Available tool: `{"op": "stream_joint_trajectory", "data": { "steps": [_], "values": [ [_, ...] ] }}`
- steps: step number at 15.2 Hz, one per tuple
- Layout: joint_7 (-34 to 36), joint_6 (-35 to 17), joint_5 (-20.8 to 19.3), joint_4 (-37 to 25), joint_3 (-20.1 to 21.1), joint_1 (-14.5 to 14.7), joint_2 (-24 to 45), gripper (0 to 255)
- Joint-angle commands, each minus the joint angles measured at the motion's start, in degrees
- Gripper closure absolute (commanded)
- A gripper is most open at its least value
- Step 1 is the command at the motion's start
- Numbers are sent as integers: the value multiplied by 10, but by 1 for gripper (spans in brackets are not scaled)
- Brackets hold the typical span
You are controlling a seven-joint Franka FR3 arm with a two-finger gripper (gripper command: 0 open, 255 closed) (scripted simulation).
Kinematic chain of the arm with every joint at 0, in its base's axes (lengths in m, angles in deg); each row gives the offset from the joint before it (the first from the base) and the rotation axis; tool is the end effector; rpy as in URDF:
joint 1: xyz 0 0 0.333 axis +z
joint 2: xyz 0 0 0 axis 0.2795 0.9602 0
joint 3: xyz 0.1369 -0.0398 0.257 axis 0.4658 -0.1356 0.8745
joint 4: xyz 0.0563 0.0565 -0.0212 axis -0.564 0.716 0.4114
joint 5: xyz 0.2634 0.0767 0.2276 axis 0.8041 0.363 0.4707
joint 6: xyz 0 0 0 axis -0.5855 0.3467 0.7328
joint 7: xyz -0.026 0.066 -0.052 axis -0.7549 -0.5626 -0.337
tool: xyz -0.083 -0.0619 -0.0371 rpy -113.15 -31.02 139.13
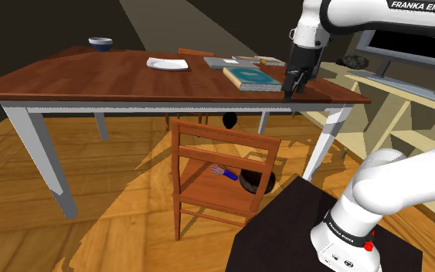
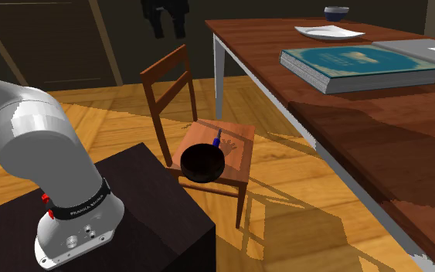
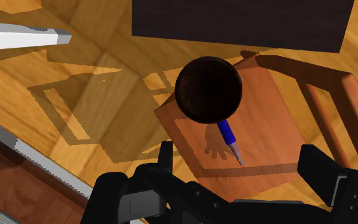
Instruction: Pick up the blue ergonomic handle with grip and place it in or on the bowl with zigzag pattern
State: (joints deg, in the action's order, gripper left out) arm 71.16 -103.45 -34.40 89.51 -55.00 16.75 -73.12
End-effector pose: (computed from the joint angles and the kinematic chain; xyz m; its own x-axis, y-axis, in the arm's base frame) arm 0.2889 0.0112 0.5893 0.9978 0.0624 0.0220 0.0587 -0.9882 0.1415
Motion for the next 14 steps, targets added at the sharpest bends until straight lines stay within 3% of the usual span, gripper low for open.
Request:
{"op": "stream_joint_trajectory", "data": {
  "steps": [1,8,14],
  "values": [
    [0,0,0,0,0,0,0,0],
    [-68,-147,9,93,-53,14,47,0],
    [-135,-277,26,140,-96,30,127,0]
  ]
}}
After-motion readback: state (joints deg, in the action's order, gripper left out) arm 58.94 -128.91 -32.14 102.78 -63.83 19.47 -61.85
